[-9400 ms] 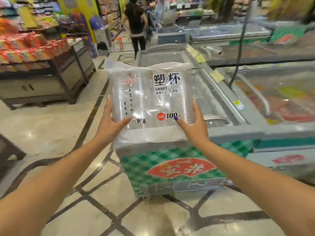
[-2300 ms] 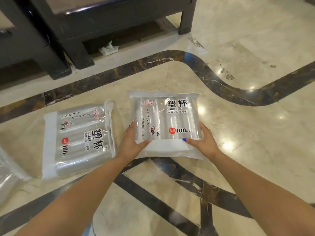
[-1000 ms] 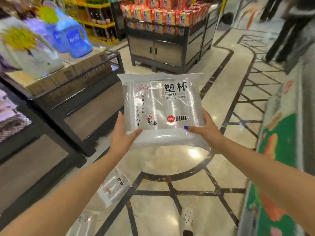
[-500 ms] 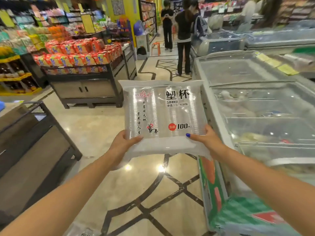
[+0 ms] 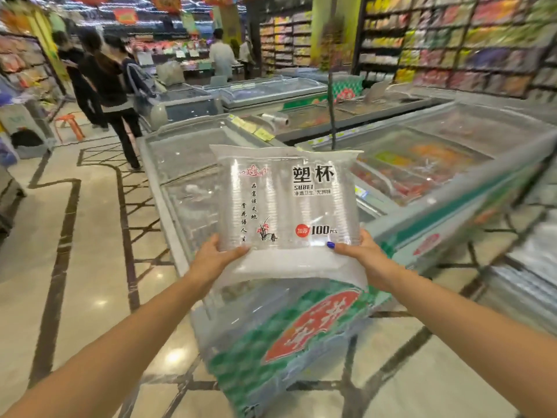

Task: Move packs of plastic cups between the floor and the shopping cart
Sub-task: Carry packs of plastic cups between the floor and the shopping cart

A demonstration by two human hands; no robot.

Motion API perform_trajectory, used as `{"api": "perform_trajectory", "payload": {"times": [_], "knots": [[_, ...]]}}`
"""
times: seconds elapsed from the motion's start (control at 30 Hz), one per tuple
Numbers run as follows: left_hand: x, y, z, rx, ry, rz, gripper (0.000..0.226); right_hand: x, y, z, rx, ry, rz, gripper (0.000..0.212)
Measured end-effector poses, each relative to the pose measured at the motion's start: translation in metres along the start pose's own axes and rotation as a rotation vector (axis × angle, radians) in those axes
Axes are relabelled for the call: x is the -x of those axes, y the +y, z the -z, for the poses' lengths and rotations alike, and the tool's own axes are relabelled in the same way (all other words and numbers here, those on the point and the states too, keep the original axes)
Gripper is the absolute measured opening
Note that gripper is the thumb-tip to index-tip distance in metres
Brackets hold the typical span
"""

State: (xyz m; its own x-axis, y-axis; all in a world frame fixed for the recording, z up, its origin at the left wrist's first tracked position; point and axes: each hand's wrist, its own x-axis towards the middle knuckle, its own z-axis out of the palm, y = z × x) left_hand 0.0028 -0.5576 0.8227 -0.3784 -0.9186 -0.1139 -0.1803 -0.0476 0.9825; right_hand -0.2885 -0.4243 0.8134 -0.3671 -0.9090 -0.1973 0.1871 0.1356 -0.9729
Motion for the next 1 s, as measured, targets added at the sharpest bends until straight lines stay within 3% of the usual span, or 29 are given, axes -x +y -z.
{"api": "perform_trajectory", "payload": {"times": [0.1,0.17,0.27,0.33,0.47,0.57,0.7,0.77,0.87,0.93,1.0], "knots": [[-0.032,0.019,-0.106,-0.002,-0.104,-0.048,0.031,0.011,-0.011,0.096,-0.03,0.13,0.04,0.099],[-0.048,0.034,-0.171,-0.01,-0.194,-0.078,0.029,0.022,-0.017,0.155,-0.021,0.235,0.057,0.108],[-0.068,0.049,-0.263,-0.014,-0.356,-0.096,0.053,0.04,-0.027,0.236,-0.05,0.371,0.084,0.105],[-0.08,0.057,-0.319,-0.014,-0.432,-0.091,0.048,0.052,-0.031,0.285,-0.052,0.435,0.092,0.11],[-0.108,0.07,-0.424,-0.051,-0.659,-0.084,0.081,0.072,-0.028,0.367,-0.103,0.58,0.114,0.09],[-0.127,0.086,-0.501,-0.099,-0.793,-0.108,0.064,0.081,-0.024,0.42,-0.116,0.694,0.124,0.106],[-0.177,0.1,-0.602,-0.186,-0.936,-0.185,0.095,0.076,-0.028,0.488,-0.123,0.853,0.139,0.12],[-0.198,0.113,-0.648,-0.214,-1.01,-0.191,0.089,0.067,-0.032,0.518,-0.151,0.896,0.168,0.117],[-0.236,0.126,-0.711,-0.324,-1.1,-0.21,0.119,0.046,-0.037,0.561,-0.173,0.965,0.156,0.128],[-0.258,0.131,-0.752,-0.377,-1.162,-0.186,0.106,0.032,-0.036,0.588,-0.207,1.005,0.166,0.128],[-0.264,0.137,-0.785,-0.408,-1.196,-0.146,0.07,0.022,-0.038,0.608,-0.226,1.027,0.13,0.11]]}}
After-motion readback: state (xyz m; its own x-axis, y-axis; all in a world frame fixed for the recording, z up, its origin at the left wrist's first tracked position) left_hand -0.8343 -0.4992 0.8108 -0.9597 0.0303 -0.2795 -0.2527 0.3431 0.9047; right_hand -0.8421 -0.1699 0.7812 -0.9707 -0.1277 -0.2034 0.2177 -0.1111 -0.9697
